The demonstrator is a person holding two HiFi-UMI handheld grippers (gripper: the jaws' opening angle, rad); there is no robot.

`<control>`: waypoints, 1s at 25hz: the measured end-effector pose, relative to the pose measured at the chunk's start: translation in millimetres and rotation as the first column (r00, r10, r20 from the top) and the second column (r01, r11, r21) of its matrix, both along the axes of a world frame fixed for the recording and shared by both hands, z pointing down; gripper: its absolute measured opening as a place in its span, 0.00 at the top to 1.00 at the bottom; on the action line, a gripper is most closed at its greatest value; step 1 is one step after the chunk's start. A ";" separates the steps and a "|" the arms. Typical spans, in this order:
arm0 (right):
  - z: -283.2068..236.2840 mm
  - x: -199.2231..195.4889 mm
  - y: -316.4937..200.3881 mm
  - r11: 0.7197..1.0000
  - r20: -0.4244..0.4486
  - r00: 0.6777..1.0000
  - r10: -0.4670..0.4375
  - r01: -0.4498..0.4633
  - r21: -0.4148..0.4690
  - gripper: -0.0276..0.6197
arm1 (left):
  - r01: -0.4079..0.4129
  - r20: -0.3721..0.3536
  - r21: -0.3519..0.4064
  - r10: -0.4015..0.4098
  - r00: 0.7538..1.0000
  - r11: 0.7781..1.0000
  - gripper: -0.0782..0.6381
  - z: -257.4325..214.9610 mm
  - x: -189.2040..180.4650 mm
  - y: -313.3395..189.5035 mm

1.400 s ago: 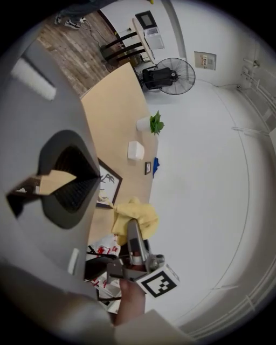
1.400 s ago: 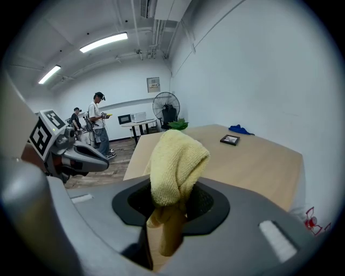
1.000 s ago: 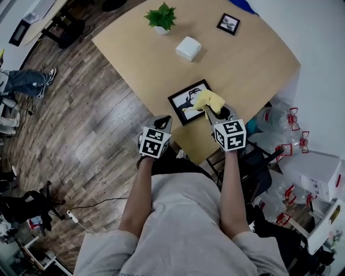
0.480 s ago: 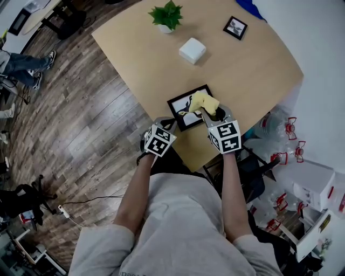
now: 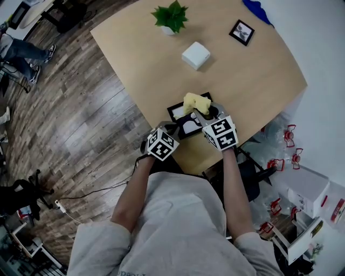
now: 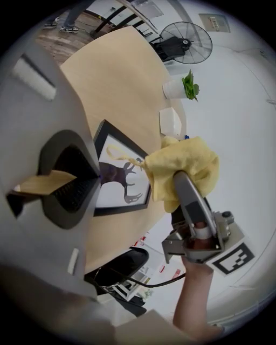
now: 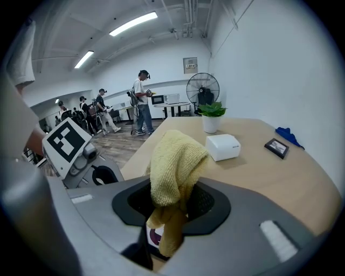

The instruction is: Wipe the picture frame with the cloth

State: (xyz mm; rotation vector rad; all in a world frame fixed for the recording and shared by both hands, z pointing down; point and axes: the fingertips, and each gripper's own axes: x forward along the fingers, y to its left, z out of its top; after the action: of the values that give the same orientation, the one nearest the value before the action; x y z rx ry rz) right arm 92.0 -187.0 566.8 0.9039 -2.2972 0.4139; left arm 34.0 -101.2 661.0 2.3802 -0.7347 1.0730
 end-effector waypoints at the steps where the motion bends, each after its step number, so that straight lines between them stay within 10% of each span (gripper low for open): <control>1: 0.5 -3.5 -3.0 1.000 0.001 1.000 -0.009 0.009 0.000 0.78 | -0.012 0.000 0.004 0.012 1.000 1.000 0.82 0.1 0.3 0.4; 11: 22.8 -78.2 -6.9 0.983 0.074 0.984 -0.160 0.165 -0.075 0.78 | -0.067 0.024 0.006 0.067 0.997 0.998 0.82 1.4 2.8 1.5; 17: 65.3 -111.9 22.8 0.916 0.077 0.955 -0.286 0.296 -0.270 0.78 | -0.034 -0.009 0.008 0.034 0.999 0.999 0.82 0.3 2.5 1.3; 25: 87.9 -104.5 26.9 0.912 0.062 0.971 -0.232 0.239 -0.333 0.78 | 0.000 -0.027 0.010 0.000 1.000 1.000 0.82 -0.1 -0.4 0.6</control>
State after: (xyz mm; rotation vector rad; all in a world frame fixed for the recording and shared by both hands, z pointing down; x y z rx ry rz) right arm -12.5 -160.1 654.8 0.4469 -2.2255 0.6876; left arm 33.6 -100.5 661.0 2.3988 -0.7320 1.0371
